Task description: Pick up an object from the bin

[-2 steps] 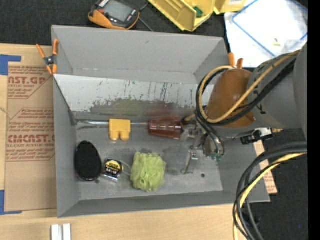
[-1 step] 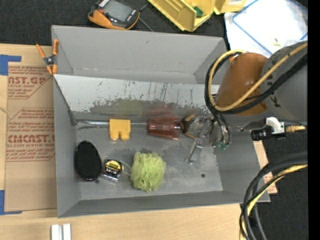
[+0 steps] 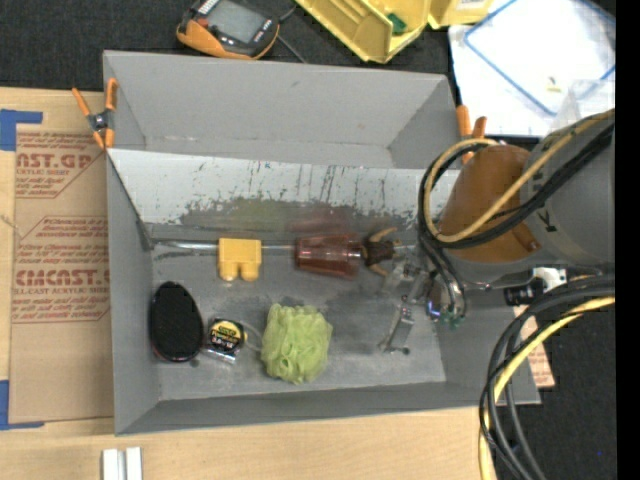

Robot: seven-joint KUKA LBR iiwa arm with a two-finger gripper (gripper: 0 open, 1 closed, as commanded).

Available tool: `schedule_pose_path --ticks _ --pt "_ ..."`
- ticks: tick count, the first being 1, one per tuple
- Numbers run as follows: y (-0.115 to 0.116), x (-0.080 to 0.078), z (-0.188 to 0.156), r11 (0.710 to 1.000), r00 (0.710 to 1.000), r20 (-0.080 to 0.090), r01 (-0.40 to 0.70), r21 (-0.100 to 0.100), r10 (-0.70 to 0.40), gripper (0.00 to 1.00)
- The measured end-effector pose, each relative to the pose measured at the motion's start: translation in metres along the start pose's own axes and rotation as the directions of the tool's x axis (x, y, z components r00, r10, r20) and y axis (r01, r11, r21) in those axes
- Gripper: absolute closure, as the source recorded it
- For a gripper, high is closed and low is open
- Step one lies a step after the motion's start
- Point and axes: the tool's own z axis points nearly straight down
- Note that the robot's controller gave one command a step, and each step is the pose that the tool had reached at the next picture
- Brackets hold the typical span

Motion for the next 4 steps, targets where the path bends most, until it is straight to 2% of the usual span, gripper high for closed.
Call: schedule_pose_path --ticks 1,2,3,4 --pt "0.060 -0.029 0.029 0.995 0.995 0.025 -0.101 -0.009 0.101 0.00" --pt "-0.026 -0.072 0.028 1.000 1.000 0.008 -0.027 0.001 0.027 1.00" --pt "-0.026 -0.072 0.028 1.000 1.000 0.008 -0.027 0.001 0.027 1.00" --pt "-0.026 -0.068 -0.001 1.000 1.000 -0.004 -0.028 0.001 0.028 1.00"
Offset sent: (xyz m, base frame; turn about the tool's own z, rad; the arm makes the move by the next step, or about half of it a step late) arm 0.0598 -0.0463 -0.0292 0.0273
